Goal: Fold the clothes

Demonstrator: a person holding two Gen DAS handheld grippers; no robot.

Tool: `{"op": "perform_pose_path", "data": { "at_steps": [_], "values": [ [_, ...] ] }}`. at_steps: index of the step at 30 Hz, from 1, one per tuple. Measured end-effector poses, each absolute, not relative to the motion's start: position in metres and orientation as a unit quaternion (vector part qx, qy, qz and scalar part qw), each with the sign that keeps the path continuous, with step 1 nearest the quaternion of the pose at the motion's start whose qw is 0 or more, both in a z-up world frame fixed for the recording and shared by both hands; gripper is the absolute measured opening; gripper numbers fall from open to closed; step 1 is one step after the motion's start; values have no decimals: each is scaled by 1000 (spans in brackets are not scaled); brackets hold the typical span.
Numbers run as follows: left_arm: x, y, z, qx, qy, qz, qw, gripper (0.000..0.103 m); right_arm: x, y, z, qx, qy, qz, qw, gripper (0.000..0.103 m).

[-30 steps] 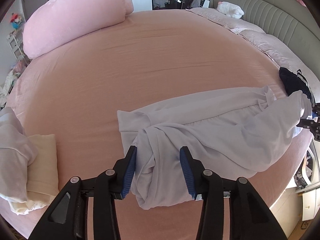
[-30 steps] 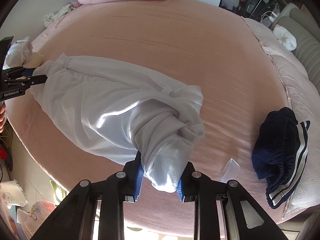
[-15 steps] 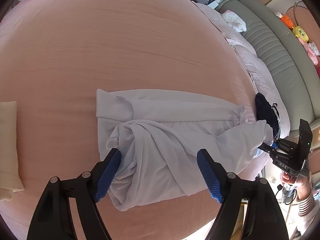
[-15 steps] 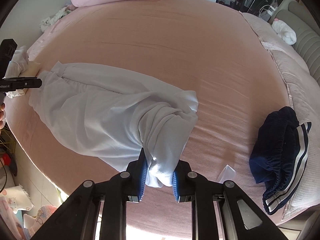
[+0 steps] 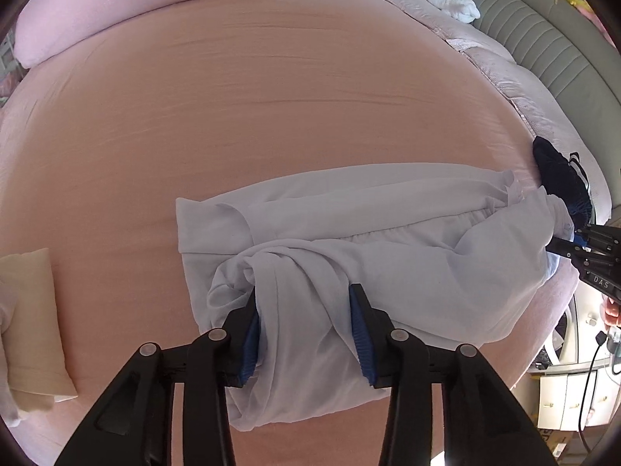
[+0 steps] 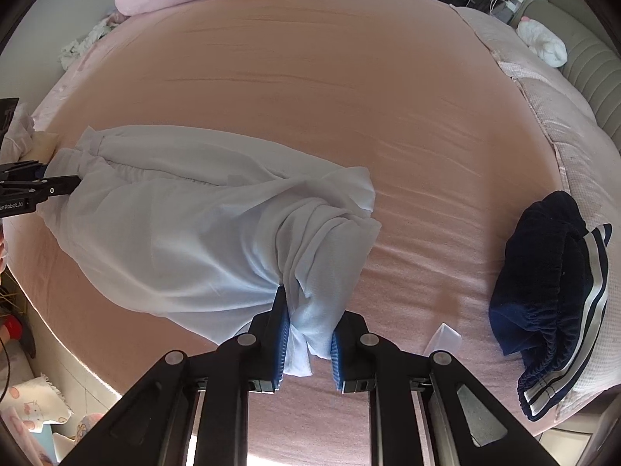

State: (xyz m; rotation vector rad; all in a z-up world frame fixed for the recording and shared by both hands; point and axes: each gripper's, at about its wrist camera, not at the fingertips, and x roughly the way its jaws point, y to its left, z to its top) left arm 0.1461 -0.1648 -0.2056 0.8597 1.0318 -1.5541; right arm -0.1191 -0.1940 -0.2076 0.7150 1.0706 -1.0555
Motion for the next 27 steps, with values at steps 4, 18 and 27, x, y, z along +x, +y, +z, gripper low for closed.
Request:
{"op": "perform_pose_path", "data": {
  "at_steps": [4, 18, 27],
  "values": [
    [169, -164, -201, 305, 479, -641, 516, 24, -124, -195, -203, 320, 468, -464, 680, 13],
    [204, -175, -179, 287, 489, -632, 529, 19, -128, -215, -192, 330, 476, -463, 671, 10],
    [178, -171, -183, 396, 462, -622, 493, 79, -113, -205, -193, 290, 544, -445, 650, 39]
  ]
}}
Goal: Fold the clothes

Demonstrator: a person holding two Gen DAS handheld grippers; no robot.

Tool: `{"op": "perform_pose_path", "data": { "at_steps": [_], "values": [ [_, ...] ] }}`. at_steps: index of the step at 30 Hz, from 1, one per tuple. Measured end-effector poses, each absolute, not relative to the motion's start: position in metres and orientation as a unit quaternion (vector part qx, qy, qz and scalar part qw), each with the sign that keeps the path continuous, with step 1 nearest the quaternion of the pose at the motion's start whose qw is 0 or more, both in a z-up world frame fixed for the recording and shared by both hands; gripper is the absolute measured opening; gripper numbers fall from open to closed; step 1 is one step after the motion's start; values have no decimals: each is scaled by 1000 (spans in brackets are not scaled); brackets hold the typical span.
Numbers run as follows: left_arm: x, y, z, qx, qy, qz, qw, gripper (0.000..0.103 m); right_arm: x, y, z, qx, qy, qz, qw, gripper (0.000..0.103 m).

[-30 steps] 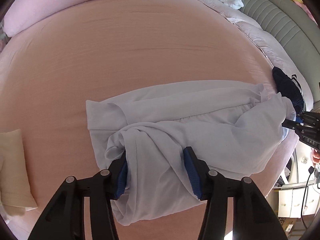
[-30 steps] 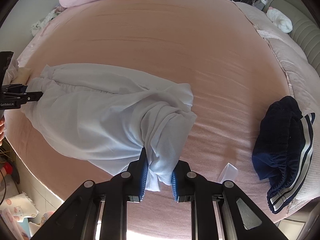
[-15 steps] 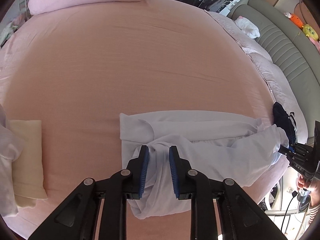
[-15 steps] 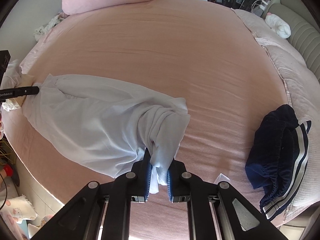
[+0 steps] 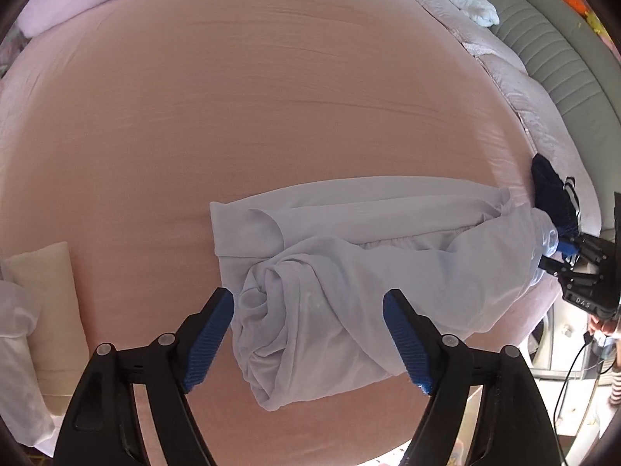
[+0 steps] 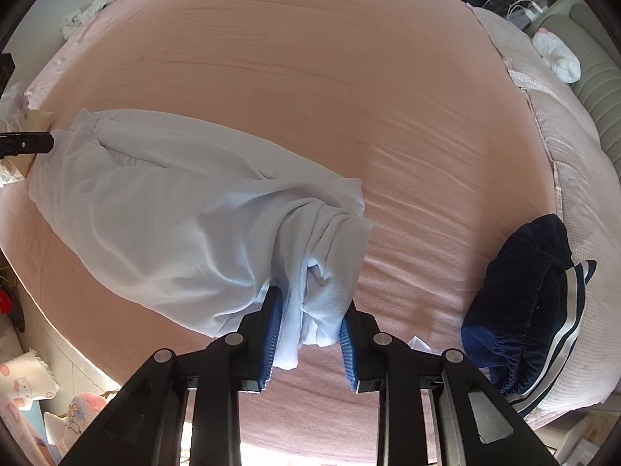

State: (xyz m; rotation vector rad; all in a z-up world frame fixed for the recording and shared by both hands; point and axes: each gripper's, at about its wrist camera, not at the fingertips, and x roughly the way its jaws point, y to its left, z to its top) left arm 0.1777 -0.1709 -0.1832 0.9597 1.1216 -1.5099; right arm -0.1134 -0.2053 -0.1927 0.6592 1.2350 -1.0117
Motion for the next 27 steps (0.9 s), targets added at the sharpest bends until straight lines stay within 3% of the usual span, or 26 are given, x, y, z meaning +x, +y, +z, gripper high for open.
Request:
{"op": "perform_pose_path", "data": {
  "at_steps": [5, 10, 13, 24, 25, 27],
  "values": [
    [159, -171, -179, 480, 384, -615, 493, 79, -103, -203, -182, 235, 575, -440, 649, 53],
    [150, -175, -175, 519, 341, -616, 486, 79, -84, -209, -166, 147, 613, -429, 647, 54],
    [149, -181, -179, 517, 360, -614, 475, 79, -79, -216, -158, 143, 612, -417, 657, 54],
    [155, -196, -212, 494, 442, -586, 466, 78, -92, -271, -170, 295, 564, -416, 649, 54],
    [158, -194, -216, 486, 455, -586, 461, 77, -93, -272, -175, 308, 563, -411, 648, 54],
    [162, -189, -222, 473, 473, -593, 449, 60, -96, -274, -184, 332, 560, -398, 647, 54]
  ]
}}
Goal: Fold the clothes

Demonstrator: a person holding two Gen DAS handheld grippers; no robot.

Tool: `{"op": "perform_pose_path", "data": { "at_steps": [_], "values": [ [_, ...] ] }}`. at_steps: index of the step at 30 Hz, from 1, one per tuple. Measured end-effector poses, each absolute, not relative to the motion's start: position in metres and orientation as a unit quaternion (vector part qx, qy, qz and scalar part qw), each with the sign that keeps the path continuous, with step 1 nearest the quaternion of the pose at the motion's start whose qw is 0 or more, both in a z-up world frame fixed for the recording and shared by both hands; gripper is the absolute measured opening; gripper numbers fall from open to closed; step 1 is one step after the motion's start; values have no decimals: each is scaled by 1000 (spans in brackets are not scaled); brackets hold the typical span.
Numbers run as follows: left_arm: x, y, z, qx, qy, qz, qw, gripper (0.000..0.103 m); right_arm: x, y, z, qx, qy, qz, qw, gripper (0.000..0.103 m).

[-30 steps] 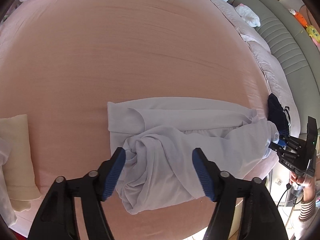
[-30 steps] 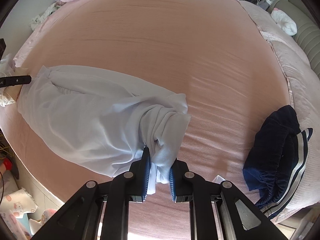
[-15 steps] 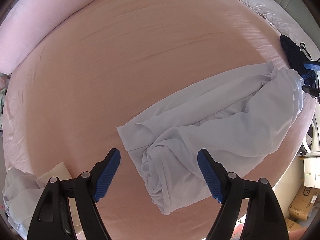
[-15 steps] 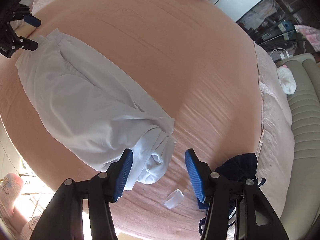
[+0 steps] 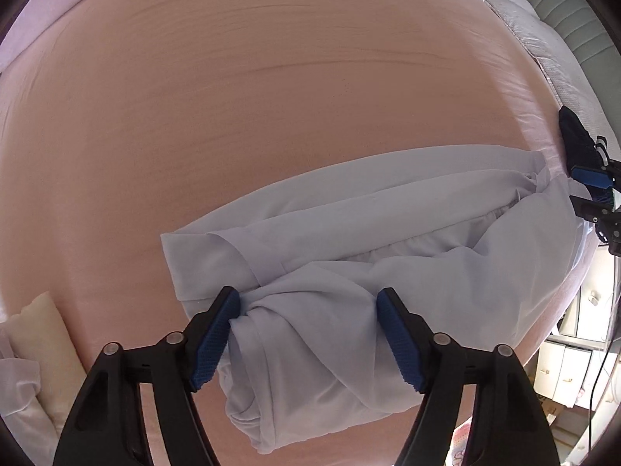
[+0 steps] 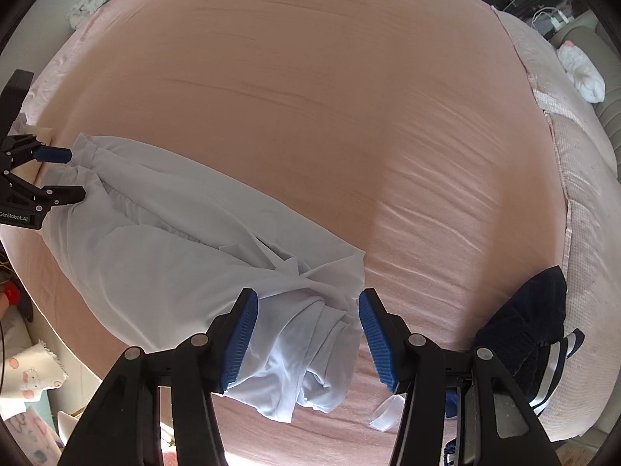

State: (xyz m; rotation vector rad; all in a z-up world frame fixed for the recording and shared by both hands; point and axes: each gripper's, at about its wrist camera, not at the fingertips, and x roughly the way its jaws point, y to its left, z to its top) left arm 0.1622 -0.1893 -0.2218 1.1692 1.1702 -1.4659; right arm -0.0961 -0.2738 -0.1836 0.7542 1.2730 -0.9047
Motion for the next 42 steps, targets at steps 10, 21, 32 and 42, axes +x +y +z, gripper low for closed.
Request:
{"op": "perform_pose_path", "data": {
  "at_steps": [10, 21, 32, 42],
  "values": [
    [161, -141, -216, 499, 408, -625, 439, 48, -93, -254, -201, 325, 590, -339, 656, 54],
    [116, -72, -227, 647, 78, -569, 501, 49, -82, -219, -205, 240, 626, -385, 634, 38],
    [138, -134, -239, 635, 138, -533, 542, 70, -84, -230, -211, 232, 618, -440, 609, 38],
    [119, -138, -220, 607, 105, -549, 565, 79, -70, -214, -204, 188, 614, -454, 618, 46]
  ]
}}
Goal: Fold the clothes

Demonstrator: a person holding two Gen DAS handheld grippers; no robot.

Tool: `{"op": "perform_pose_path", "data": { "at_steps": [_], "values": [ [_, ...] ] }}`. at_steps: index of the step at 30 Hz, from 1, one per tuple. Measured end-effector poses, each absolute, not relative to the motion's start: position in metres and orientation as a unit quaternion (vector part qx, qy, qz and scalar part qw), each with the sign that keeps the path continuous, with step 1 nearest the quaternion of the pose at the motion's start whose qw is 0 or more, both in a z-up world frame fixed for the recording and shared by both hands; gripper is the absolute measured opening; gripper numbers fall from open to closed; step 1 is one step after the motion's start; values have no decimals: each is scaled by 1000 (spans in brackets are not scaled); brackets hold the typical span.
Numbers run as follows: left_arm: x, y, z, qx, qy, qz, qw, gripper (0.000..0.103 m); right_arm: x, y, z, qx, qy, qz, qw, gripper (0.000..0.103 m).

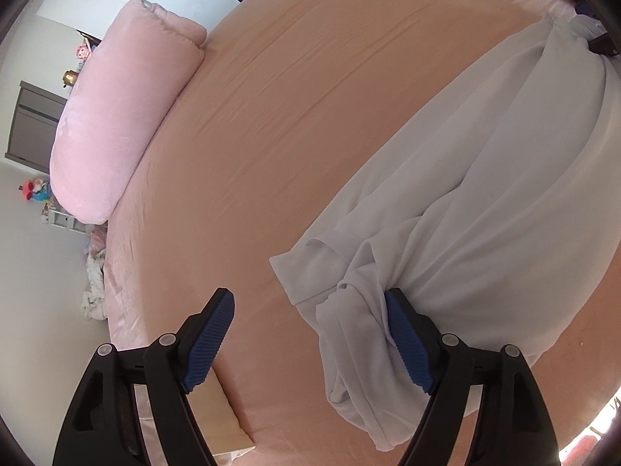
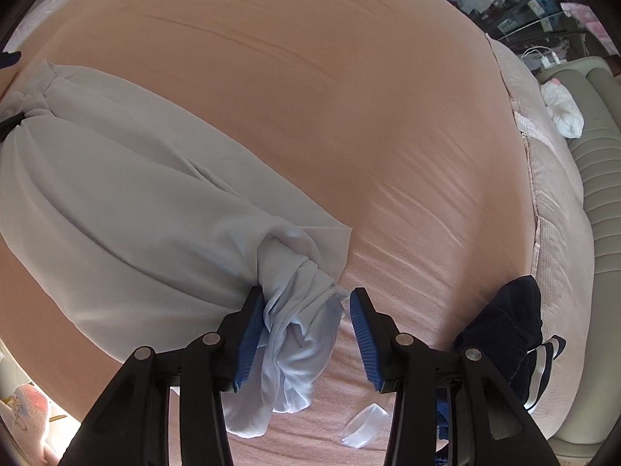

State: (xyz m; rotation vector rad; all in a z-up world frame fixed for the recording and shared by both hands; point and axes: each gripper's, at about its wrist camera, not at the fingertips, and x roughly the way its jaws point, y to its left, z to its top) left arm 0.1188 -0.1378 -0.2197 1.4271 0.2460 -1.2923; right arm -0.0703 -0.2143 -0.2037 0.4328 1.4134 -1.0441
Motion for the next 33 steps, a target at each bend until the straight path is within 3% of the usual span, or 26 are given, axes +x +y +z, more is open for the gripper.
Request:
{"op": "perform_pose_path", "data": {
  "at_steps": [5, 9, 14, 22, 33],
  "values": [
    [103, -122, -198, 586, 113, -560, 575, 78, -71, -194, -182, 188, 587, -457, 641, 47],
    [90, -96, -186, 595, 36, -554, 580, 78, -74, -175, -162, 214, 569, -441, 661, 55],
    [108, -88, -186, 592, 11, -566, 573, 79, -59, -135, -155, 98, 592, -432, 673, 63],
    [104, -82, -206, 607, 16, -564, 560, 79, -50, -95, -177, 3, 637, -413, 651, 63],
    [82, -60, -243, 645, -152, -529, 530, 85, -36, -76, -203, -98, 658, -401, 629, 67]
  ]
}}
